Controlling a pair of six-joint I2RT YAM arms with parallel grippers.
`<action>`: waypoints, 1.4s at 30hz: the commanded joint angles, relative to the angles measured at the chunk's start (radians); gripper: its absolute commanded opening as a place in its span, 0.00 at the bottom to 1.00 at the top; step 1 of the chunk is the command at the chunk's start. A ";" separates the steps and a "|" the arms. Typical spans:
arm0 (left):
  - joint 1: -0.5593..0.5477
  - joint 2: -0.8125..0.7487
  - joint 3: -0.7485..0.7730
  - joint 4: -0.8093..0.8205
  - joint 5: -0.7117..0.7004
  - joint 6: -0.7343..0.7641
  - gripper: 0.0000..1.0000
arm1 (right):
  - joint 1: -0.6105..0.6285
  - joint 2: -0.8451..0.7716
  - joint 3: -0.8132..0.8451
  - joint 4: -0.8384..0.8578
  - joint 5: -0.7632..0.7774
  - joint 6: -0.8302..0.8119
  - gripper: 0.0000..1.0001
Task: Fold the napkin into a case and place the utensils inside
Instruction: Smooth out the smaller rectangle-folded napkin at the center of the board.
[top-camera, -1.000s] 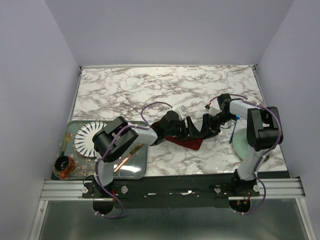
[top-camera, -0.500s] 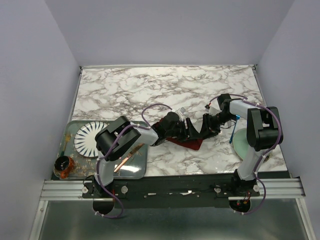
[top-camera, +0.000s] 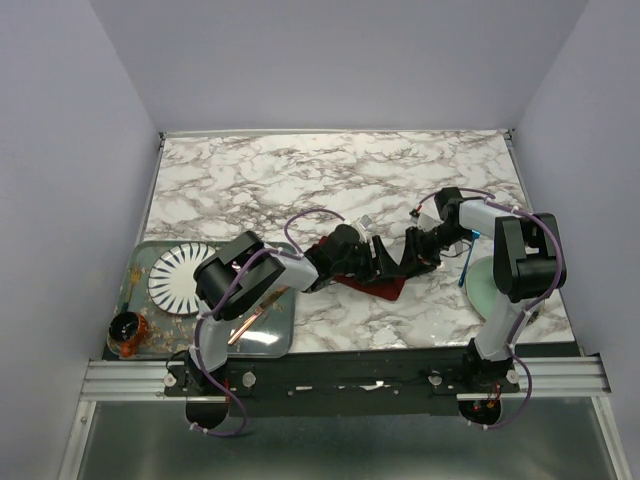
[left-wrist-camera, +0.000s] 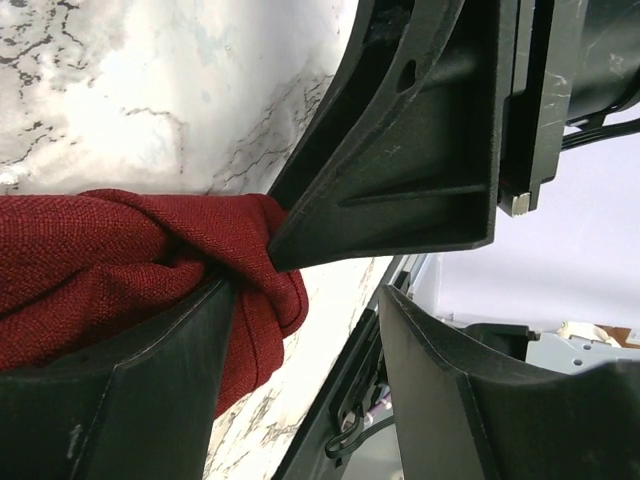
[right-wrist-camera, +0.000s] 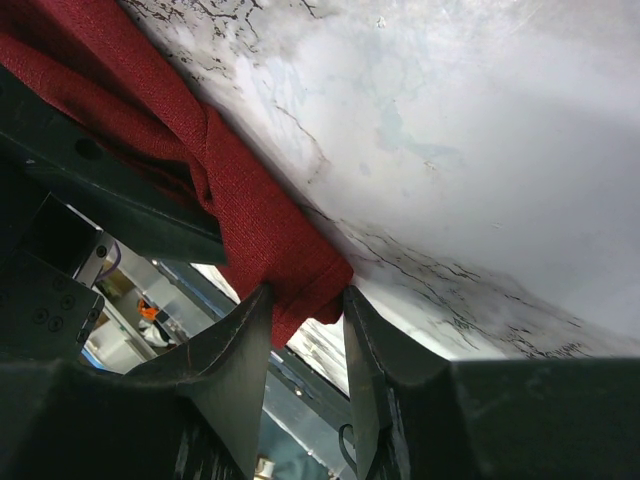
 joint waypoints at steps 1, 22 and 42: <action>-0.006 0.022 0.024 0.039 0.025 -0.005 0.68 | 0.003 -0.006 -0.006 -0.012 -0.031 -0.007 0.43; 0.014 0.109 0.104 0.053 0.037 -0.013 0.69 | 0.008 0.050 0.027 -0.039 0.085 -0.025 0.43; 0.305 -0.292 0.126 -0.478 0.140 0.514 0.66 | 0.060 0.089 0.194 -0.151 0.092 -0.174 0.44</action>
